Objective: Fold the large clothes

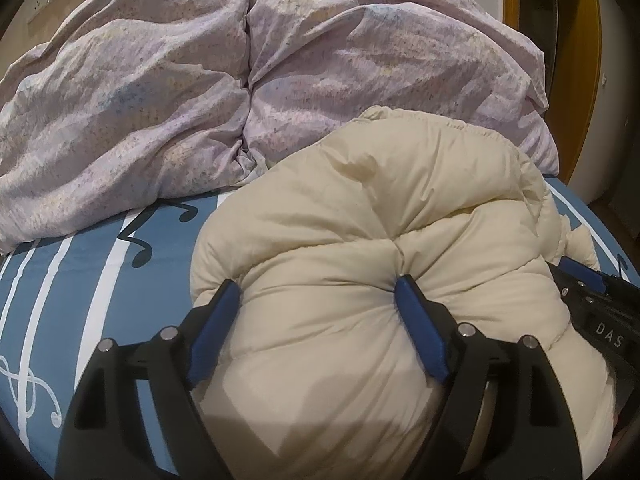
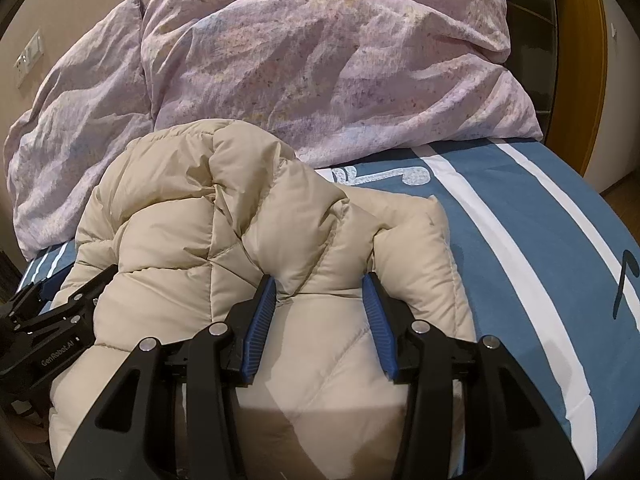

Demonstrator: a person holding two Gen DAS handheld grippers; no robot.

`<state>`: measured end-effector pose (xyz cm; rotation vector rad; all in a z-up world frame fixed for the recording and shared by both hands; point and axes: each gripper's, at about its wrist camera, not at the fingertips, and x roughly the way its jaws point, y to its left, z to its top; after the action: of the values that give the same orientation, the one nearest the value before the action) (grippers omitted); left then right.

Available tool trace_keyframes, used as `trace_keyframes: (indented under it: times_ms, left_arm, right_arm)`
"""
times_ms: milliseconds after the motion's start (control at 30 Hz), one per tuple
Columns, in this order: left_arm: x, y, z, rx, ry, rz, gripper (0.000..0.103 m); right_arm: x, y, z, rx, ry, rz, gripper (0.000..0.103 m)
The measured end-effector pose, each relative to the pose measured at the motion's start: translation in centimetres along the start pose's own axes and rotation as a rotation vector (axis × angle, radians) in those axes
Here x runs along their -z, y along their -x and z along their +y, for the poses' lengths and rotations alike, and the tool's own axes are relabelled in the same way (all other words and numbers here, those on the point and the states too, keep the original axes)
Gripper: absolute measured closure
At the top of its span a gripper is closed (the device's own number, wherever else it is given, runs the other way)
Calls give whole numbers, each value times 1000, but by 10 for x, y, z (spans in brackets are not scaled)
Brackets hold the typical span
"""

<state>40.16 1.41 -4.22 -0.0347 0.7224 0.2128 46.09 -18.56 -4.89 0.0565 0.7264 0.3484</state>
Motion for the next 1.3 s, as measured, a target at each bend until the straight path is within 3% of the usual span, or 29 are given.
trace_keyframes:
  times_ms: [800, 933, 1033, 1100, 1167, 1233, 1300]
  left_arm:
    - [3, -8, 6, 17, 45, 19, 18]
    - [3, 3, 11, 9, 61, 16, 17]
    - [8, 26, 31, 71, 129, 24, 17]
    - [11, 38, 45, 88, 156, 26, 17]
    - [14, 46, 59, 101, 183, 33, 17]
    - [17, 50, 71, 113, 213, 50, 17]
    - [20, 50, 79, 126, 241, 63, 17]
  right_arm:
    - [-1, -6, 2, -6, -8, 29, 55]
    - [-3, 0, -7, -48, -40, 49, 54]
    - [-5, 22, -24, -139, -105, 40, 36]
    - [-7, 34, -35, -171, -123, 35, 19]
    - [-8, 42, -45, -177, -151, 36, 16]
    - [-8, 42, -54, -162, -172, 58, 6]
    - [-5, 36, -63, -165, -197, 98, 6]
